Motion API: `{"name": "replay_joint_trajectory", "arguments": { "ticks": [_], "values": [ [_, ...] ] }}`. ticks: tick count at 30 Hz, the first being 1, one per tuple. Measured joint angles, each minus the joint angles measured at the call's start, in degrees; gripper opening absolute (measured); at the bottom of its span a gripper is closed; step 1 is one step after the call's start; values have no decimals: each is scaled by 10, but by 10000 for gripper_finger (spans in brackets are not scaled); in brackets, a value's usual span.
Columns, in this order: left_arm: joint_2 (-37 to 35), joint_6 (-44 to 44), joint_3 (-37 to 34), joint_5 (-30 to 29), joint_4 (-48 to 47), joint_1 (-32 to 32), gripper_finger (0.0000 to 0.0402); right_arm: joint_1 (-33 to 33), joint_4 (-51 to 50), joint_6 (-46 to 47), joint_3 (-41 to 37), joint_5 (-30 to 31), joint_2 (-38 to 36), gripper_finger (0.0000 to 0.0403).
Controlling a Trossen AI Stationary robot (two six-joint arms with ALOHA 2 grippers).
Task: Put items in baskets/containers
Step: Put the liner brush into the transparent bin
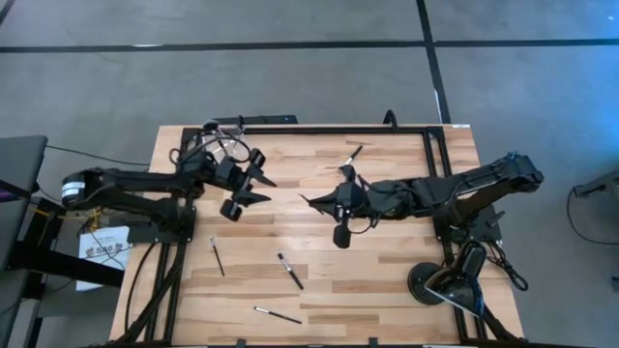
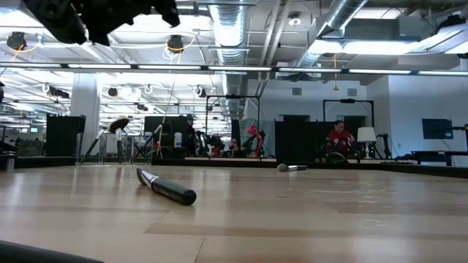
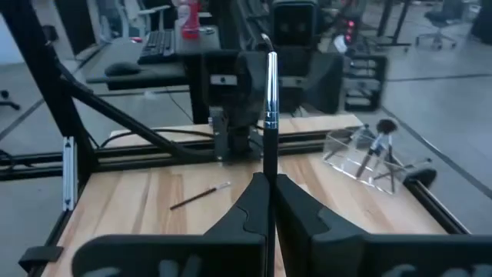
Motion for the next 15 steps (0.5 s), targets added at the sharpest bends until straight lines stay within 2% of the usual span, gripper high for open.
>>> {"name": "replay_joint_trajectory", "arguments": {
  "ticks": [2,8,15],
  "values": [
    [23,16,10,-25,9,-20,158,-1,14,-8,0,-16,9,1],
    [83,21,45,-47,38,-58,157,-13,45,-19,0,-38,37,1],
    [125,21,67,-65,45,-72,157,-28,69,-18,0,-64,57,1]
  ]
}}
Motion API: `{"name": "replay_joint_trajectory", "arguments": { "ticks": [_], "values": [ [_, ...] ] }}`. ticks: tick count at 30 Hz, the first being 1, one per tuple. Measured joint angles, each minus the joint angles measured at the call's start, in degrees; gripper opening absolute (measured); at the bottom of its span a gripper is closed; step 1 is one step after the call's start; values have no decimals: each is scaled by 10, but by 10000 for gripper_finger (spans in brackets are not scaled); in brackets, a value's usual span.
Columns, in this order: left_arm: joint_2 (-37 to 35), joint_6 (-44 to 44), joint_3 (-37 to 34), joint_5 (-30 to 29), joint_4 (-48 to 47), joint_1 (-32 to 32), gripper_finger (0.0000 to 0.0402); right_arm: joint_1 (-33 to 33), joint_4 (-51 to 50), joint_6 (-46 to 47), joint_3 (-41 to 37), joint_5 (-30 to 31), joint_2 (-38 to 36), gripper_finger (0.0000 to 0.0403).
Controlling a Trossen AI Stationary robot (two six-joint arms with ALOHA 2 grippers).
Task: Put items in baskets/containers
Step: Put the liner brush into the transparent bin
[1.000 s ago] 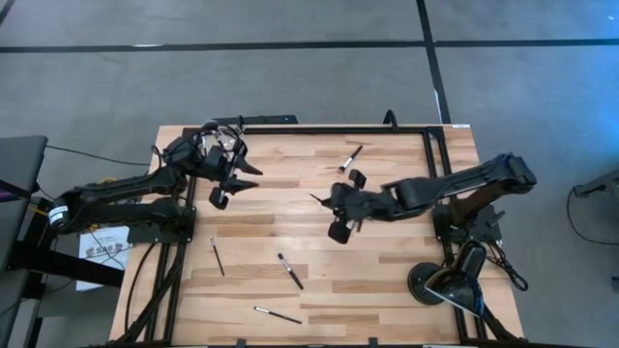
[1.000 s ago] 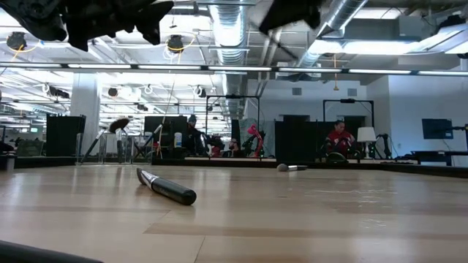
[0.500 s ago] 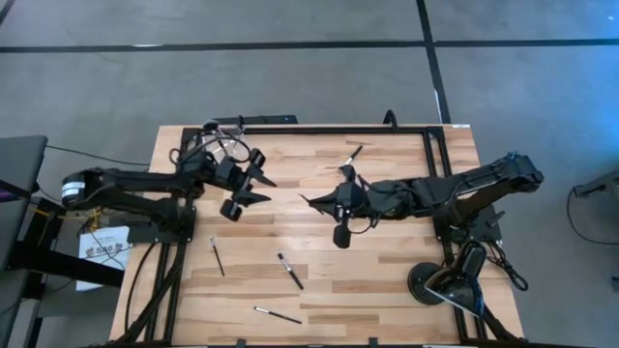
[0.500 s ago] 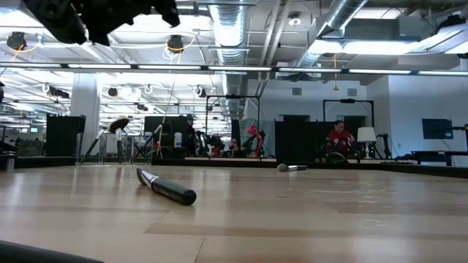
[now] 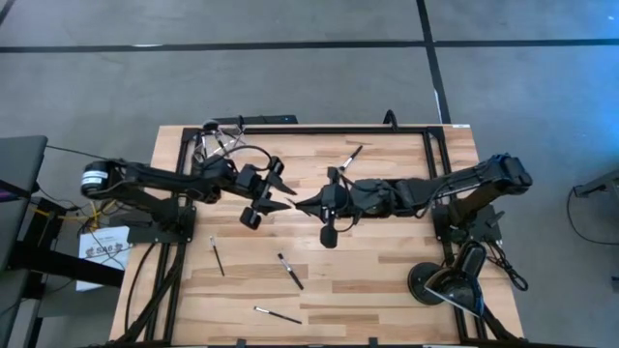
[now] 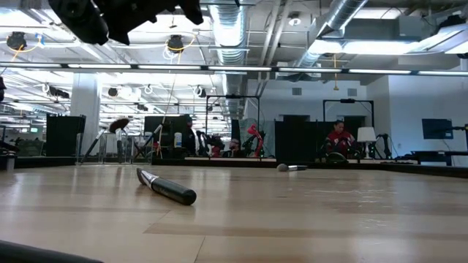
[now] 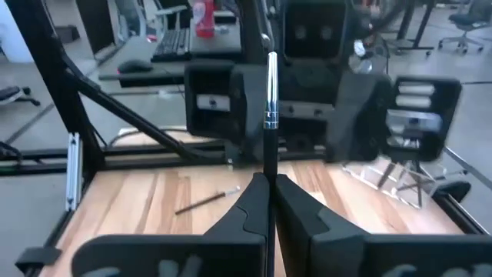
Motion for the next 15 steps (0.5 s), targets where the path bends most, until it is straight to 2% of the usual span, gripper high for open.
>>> {"name": "replay_joint_trajectory", "arguments": {
  "ticks": [15],
  "values": [
    [7,-7,0,-10,18,-5,156,-11,-1,0,0,-1,14,2]
  ]
}}
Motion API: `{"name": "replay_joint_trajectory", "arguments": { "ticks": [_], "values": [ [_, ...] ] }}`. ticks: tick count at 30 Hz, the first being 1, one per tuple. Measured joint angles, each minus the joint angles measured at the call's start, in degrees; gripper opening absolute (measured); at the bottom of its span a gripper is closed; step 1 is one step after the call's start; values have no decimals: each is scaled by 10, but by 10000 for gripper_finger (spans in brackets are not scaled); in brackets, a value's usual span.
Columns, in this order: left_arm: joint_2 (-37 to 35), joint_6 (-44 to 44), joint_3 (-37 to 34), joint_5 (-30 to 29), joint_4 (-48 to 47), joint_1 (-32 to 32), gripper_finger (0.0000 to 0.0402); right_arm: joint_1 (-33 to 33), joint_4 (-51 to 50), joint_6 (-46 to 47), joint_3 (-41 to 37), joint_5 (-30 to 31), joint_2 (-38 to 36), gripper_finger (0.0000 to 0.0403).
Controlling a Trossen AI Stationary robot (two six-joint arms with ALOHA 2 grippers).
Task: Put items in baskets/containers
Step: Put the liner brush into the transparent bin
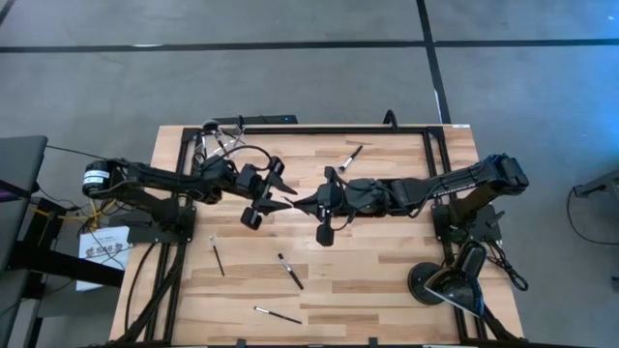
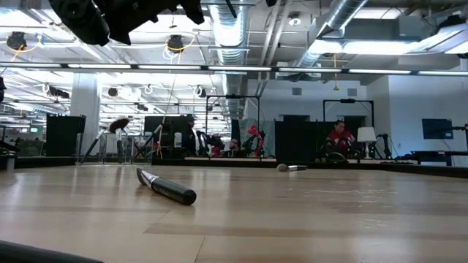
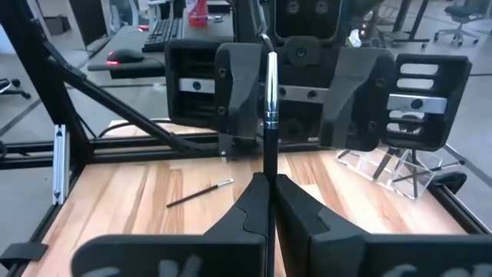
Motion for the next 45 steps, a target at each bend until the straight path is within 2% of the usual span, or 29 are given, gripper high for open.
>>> {"name": "replay_joint_trajectory", "arguments": {
  "ticks": [3,6,13,21,26,30,35,41,45],
  "values": [
    [0,-3,0,-11,0,0,155,0,0,0,0,1,0,2],
    [0,-4,0,-21,1,0,136,0,0,0,0,3,0,2],
    [0,-4,0,-24,1,0,18,-1,0,-4,0,12,0,8],
    [0,-16,0,-39,-6,6,21,-1,-8,-5,0,29,0,29],
    [0,-15,0,-45,-38,32,19,-4,-39,0,0,89,0,55],
    [0,5,-2,-58,-102,71,25,-6,-96,36,0,169,0,77],
    [0,24,-24,-128,-131,139,16,-7,-200,105,0,254,0,91],
    [0,41,-53,-252,-124,215,30,-10,-246,124,0,258,0,93],
    [0,83,-63,-351,-118,258,19,-19,-248,117,0,257,0,93]
  ]
}}
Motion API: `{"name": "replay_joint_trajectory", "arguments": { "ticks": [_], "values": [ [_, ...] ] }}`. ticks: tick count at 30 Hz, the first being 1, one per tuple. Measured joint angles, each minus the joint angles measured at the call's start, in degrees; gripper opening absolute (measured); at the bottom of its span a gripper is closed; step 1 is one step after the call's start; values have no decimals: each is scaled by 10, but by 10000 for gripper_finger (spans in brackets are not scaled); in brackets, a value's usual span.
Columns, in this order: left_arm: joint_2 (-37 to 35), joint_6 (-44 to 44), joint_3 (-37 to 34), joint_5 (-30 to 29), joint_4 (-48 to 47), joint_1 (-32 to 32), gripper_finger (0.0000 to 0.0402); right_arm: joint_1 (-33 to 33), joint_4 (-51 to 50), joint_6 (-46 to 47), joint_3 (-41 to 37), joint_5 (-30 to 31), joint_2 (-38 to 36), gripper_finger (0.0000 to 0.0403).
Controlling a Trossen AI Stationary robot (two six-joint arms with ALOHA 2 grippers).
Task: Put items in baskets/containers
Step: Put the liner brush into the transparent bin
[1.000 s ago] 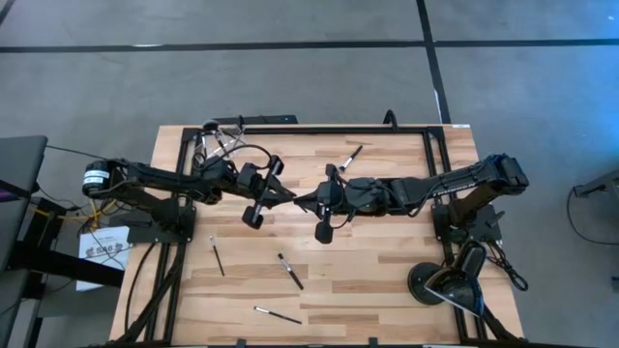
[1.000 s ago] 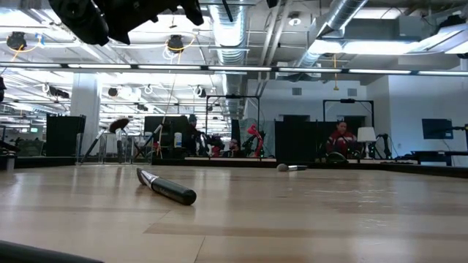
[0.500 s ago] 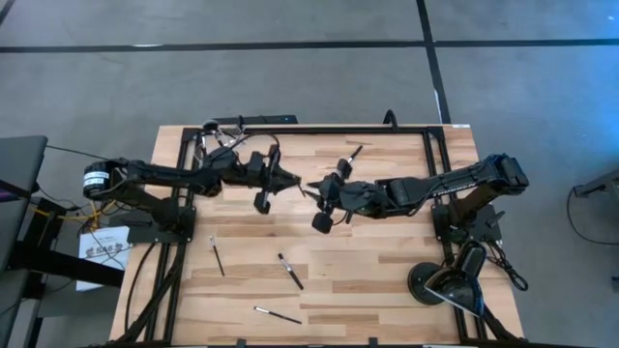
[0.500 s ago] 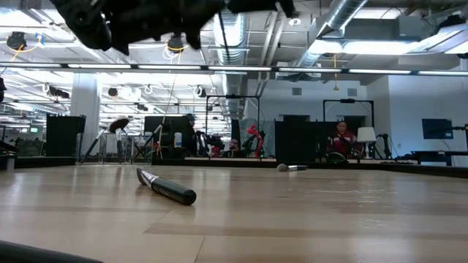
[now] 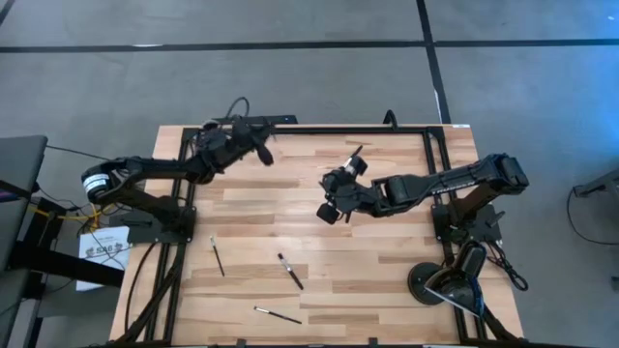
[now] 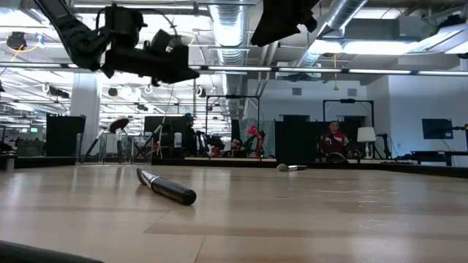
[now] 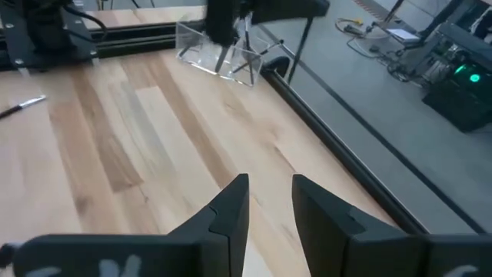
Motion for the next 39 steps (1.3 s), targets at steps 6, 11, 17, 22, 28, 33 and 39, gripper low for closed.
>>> {"name": "replay_joint_trajectory", "arguments": {
  "ticks": [6,11,17,22,28,33,39],
  "values": [
    [0,-15,-20,-43,4,61,27,-11,-20,0,-4,-1,0,93],
    [0,-30,-46,-49,9,104,24,-24,-5,-1,-50,-3,0,93],
    [-26,-46,-59,-49,13,129,23,-48,-13,0,-96,-3,0,93],
    [-68,-32,-63,-101,-8,129,25,-64,-13,0,-104,-3,0,93],
    [-81,-36,-63,-129,-76,129,19,-74,-11,4,-104,-3,0,93],
    [-80,-32,-74,-179,-101,132,26,-69,-12,4,-104,-3,0,93],
    [-80,-31,-85,-183,-98,149,19,-70,-11,5,-104,-3,0,93]
  ]
}}
